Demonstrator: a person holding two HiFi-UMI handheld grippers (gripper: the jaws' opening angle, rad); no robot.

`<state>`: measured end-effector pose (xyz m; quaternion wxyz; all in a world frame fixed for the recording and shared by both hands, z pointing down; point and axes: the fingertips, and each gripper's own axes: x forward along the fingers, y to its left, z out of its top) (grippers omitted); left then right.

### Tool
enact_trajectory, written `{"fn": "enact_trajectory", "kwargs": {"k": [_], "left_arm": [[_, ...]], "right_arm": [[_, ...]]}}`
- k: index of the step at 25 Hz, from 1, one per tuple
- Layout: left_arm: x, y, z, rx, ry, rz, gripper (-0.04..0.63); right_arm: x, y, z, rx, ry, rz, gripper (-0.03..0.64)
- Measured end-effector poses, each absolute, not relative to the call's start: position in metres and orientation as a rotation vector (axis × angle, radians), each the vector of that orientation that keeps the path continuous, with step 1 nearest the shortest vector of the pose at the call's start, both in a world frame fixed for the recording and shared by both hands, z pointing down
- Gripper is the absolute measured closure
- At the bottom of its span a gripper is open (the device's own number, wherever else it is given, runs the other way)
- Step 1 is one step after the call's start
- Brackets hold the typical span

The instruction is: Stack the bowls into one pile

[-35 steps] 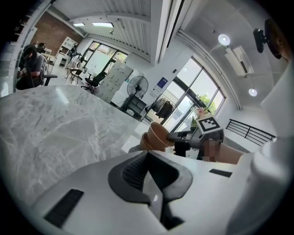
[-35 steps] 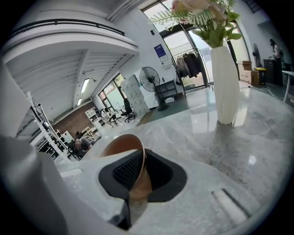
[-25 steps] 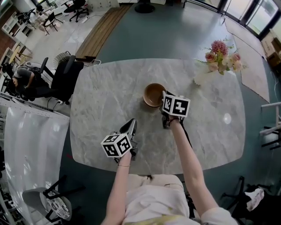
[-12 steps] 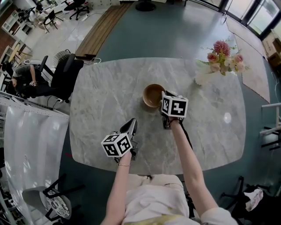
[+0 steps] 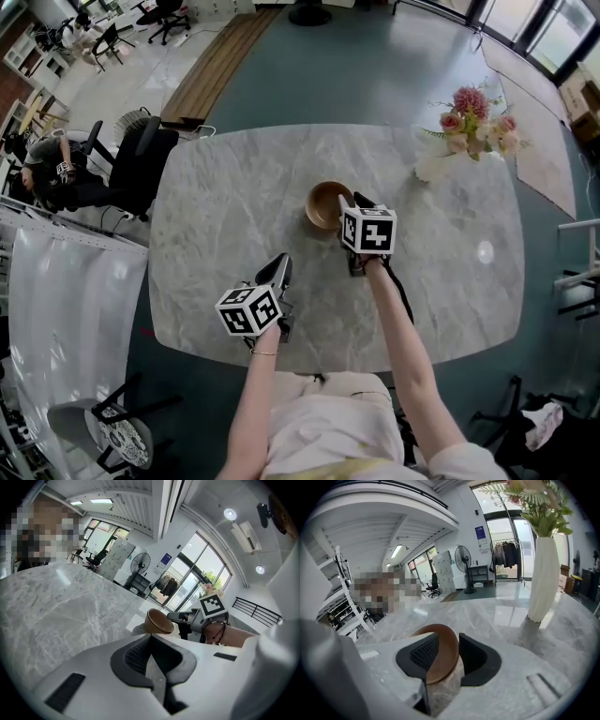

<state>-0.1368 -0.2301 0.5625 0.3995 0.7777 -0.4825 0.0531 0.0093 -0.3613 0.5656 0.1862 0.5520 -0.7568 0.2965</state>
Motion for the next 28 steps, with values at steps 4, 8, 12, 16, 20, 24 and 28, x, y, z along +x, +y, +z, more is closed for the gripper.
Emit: {"fn": "enact_trajectory", "kwargs": {"k": [4, 8, 12, 16, 20, 24, 28], "left_arm": [[-0.137, -0.228, 0.56, 1.976, -1.221, 0.136, 0.595], [-0.138, -0.228, 0.556, 1.996, -1.231, 0.135, 0.595], [-0.14, -0.227, 0.549, 2.024, -1.246, 0.121, 0.595], [-0.14, -0.224, 0.536, 2.062, -1.266, 0.111, 0.595], [-0.135, -0.222, 0.519, 2.118, -1.291, 0.096, 0.595], [-0.133, -0.216, 0.501, 2.177, -1.321, 0.079, 0.595], [-0.13, -0.205, 0.48, 2.217, -1.354, 0.047, 0.595]], "right_arm": [[0.01, -0.359, 0.564, 1.566, -2.135, 0.834, 0.482], [0.012, -0.356, 0.559, 1.581, -2.175, 0.872, 0.482], [0.017, -0.347, 0.554, 1.59, -2.176, 0.839, 0.5], [0.019, -0.335, 0.543, 1.577, -2.219, 0.845, 0.511], [0.022, -0.318, 0.532, 1.55, -2.283, 0.837, 0.589], [0.022, -0.299, 0.518, 1.508, -2.366, 0.813, 0.609], [0.025, -0.281, 0.498, 1.468, -2.465, 0.818, 0.609]]}}
